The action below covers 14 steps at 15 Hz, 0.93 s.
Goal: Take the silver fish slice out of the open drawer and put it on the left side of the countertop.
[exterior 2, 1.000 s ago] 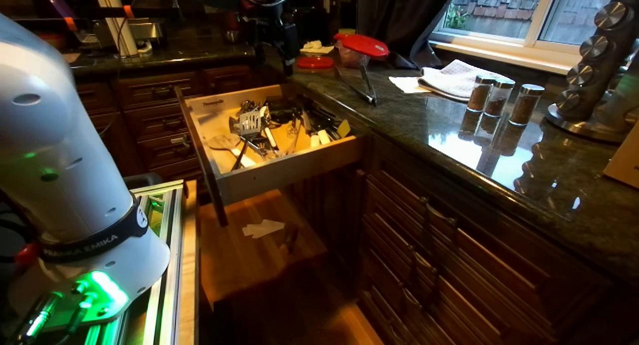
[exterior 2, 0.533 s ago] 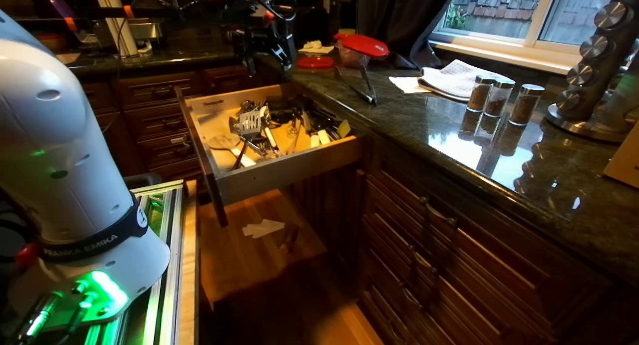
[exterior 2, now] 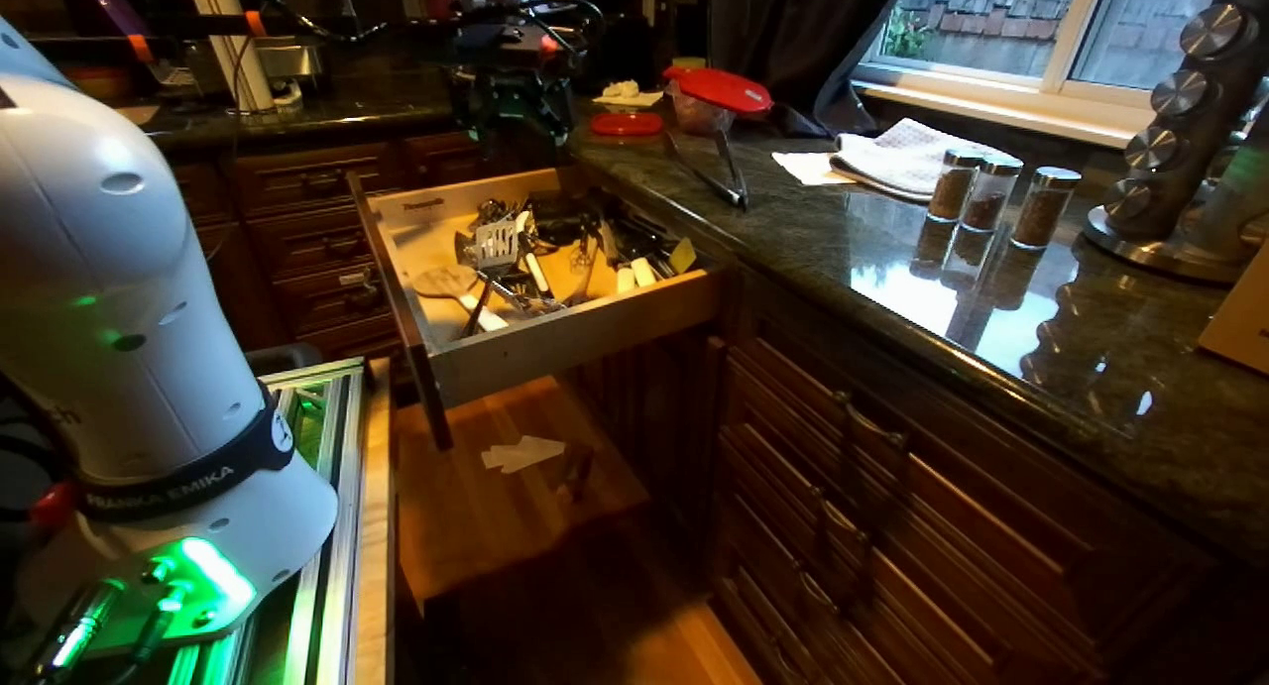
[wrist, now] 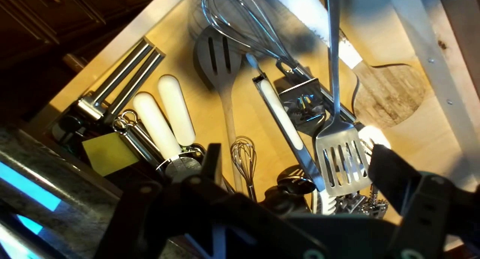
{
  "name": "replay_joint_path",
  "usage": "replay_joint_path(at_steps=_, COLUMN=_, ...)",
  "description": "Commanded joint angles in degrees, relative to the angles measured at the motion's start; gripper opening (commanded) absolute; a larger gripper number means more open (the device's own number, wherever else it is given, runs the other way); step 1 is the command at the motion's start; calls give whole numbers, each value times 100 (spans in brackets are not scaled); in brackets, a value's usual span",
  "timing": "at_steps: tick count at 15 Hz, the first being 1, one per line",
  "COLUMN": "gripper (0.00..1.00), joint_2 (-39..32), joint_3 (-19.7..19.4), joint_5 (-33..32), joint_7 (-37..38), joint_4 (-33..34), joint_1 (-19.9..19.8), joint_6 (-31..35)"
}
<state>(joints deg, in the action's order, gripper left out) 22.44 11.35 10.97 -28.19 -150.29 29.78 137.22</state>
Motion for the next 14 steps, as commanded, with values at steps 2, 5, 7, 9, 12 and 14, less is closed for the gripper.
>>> replay_joint_path(at_steps=2, gripper=100, joint_2=-319, joint_3=-148, joint_5=269, joint_7=-995, joint_4=140, joint_1=325, joint_6=64)
replay_joint_path(at_steps=5, gripper=100, joint_2=-767, joint_3=-23, joint_5=465, joint_7=-1701, joint_4=311, joint_1=557, joint_6=167)
replay_joint_path(at_steps=7, gripper=100, joint_2=-1065, joint_3=39, joint_5=541, joint_7=-2202, joint_4=468, joint_1=675, joint_6=123)
replay_joint_path(at_steps=9, gripper=100, joint_2=-1360, joint_3=102, joint_5=675, joint_7=-2751, joint_4=639, joint_1=736, joint_6=-17)
replay_joint_path(at_steps=12, gripper=100, joint_2=-1774, joint_3=248, joint_5=1037, joint_7=-3306, joint_4=838, joint_1=679, joint_6=-113)
replay_joint_path(at_steps=14, gripper=100, joint_2=-2056, joint_3=374, joint_5=1163, joint_7=-3482, joint_4=938, joint_1=562, joint_6=-171)
